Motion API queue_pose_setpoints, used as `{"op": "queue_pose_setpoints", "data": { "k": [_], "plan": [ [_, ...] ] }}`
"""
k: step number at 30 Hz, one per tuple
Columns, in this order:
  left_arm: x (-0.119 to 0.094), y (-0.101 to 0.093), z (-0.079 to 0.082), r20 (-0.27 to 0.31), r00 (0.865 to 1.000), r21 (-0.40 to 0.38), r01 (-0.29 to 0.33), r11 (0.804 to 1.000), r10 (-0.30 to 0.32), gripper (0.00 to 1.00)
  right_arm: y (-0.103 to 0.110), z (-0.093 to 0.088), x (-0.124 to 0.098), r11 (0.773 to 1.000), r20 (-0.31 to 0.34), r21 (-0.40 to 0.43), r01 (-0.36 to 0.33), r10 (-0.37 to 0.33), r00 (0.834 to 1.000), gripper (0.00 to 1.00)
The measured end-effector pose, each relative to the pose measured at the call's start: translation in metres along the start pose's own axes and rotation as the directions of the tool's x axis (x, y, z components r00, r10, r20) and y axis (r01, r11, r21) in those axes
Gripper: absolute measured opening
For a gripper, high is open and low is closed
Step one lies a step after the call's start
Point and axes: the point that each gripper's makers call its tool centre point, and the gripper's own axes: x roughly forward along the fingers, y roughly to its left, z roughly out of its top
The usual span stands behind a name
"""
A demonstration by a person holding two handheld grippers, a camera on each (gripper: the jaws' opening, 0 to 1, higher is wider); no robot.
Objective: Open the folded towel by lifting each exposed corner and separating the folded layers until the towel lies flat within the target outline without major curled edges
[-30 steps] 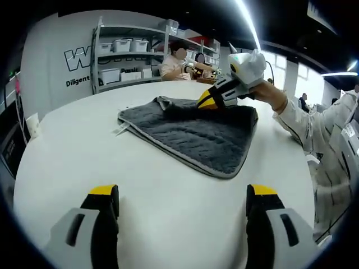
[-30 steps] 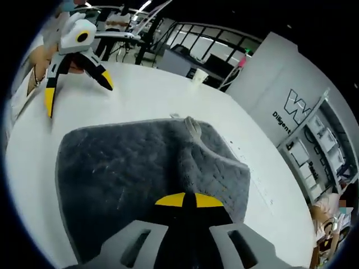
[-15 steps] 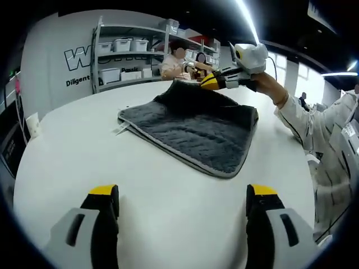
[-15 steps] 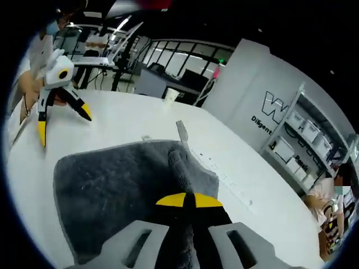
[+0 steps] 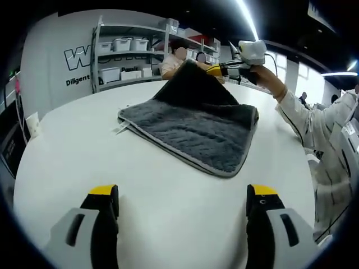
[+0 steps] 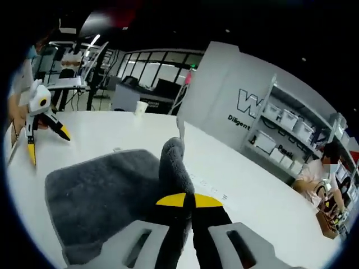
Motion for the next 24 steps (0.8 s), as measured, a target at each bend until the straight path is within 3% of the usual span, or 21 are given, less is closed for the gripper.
{"op": "queue_pose_setpoints", "data": {
  "k": [13, 24],
  "plan": [
    [0.000, 0.002, 0.000, -0.003, 1.000, -0.005, -0.001, 1.000, 0.001, 0.92, -0.034, -0.018, 0.002, 0.984, 0.007, 0.172, 0.036, -0.038, 0.999, 0.00],
    [0.000, 0.001, -0.001, -0.006, 1.000, -0.002, -0.001, 1.000, 0.001, 0.92, -0.061, -0.056, 0.014, 0.959, -0.046, 0.260, 0.108, -0.100, 0.994, 0.00]
  ]
}}
